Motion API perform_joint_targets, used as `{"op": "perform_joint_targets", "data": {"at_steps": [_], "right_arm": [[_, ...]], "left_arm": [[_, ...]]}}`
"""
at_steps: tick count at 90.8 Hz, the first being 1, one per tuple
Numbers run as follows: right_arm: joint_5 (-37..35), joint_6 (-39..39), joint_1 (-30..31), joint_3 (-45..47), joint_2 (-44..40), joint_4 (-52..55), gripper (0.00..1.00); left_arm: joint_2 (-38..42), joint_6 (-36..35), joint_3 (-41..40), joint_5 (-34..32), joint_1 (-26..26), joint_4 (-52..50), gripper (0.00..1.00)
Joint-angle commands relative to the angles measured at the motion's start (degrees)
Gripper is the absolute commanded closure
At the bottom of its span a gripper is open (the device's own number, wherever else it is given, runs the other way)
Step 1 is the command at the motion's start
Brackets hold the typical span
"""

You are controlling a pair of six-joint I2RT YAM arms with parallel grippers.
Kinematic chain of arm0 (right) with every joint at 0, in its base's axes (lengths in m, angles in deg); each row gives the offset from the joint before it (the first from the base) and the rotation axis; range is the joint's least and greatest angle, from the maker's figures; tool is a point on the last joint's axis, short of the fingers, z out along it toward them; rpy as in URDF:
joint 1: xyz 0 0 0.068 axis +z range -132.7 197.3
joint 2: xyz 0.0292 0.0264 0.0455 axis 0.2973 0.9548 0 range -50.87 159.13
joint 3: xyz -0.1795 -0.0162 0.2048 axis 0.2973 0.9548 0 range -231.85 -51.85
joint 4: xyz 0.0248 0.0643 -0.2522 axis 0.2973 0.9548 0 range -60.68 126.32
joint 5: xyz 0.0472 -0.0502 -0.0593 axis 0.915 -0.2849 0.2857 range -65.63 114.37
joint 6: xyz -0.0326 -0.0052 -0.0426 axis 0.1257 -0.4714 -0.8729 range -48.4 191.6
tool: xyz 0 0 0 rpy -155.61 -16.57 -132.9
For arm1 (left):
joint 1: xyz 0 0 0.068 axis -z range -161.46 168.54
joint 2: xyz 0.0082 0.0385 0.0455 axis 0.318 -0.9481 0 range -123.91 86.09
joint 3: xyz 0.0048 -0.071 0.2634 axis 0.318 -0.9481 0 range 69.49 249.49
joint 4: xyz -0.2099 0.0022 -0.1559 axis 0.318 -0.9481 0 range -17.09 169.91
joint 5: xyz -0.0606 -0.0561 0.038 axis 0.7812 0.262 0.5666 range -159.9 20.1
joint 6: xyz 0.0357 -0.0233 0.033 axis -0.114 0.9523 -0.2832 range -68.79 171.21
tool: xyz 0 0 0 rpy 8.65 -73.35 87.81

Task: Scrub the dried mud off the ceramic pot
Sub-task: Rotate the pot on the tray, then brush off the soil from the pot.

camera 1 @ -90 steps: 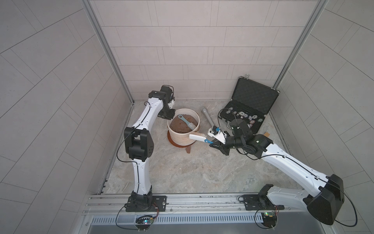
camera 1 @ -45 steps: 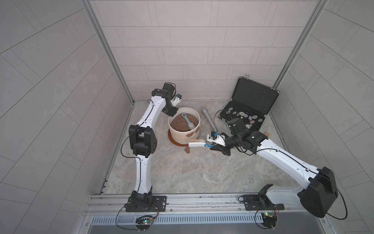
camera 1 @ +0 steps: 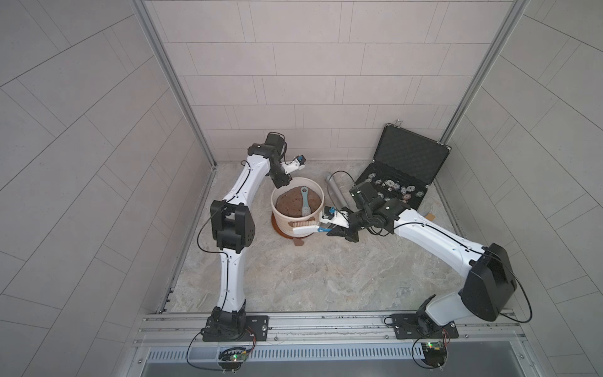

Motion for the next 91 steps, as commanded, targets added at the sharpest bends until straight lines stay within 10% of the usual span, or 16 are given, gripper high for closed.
{"op": "perform_joint_targets", "data": {"at_steps": [1,10,13,44,91], "right_arm": [[-1.42,3.57,2.32,-2.52,1.91,-1.74,1.0],[-2.44,7.92,2.52,-2.4,2.66,-5.16,1.0],[-2.82,8.87,2.52,-2.08,2.59,-6.53,1.0],[-1.54,12.21,2.25,-4.26,6.7,-8.9,1.0],[3.29,17.31,-0.99,3.51,9.19,-14.65,1.0]], "left_arm": [[-3.05,-4.95,1.61,-0.99,-0.37,1.28,0.83],[-1.64,-1.02,3.0,1.63,-1.78,1.15,0.11],[-0.78,0.62,3.09,2.55,-2.38,1.48,0.01],[8.24,20.65,0.55,9.88,-5.94,-1.91,0.0],[28.71,49.68,-33.57,11.47,-7.44,8.35,0.02]]}}
